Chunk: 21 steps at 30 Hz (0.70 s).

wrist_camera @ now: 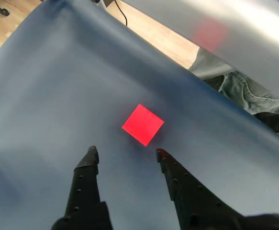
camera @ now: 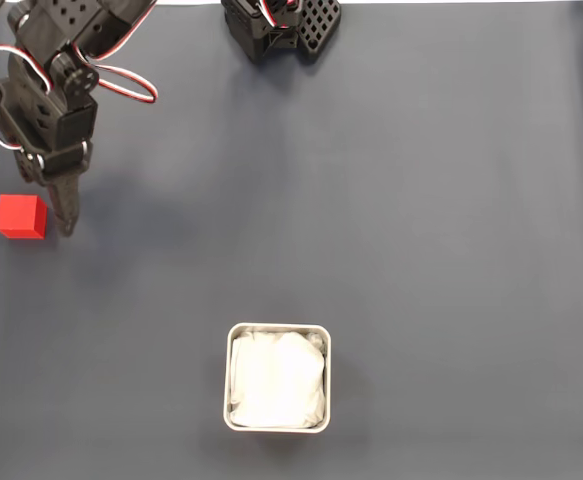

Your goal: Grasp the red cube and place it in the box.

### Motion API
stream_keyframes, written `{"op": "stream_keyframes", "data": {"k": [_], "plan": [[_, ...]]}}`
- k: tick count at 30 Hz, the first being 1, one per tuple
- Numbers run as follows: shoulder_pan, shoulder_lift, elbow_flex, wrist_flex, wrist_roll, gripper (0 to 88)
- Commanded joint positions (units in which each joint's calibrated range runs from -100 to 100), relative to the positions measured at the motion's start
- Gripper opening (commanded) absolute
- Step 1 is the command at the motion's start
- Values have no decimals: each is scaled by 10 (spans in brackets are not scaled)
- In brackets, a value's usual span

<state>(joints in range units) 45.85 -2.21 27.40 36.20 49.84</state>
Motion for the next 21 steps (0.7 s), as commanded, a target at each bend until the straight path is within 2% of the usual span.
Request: {"op": "stream_keyframes", "data": {"k": [1,21], "plan": [[8,-2,4,-27,4,289],[11,54,2,-78,7,316]]}}
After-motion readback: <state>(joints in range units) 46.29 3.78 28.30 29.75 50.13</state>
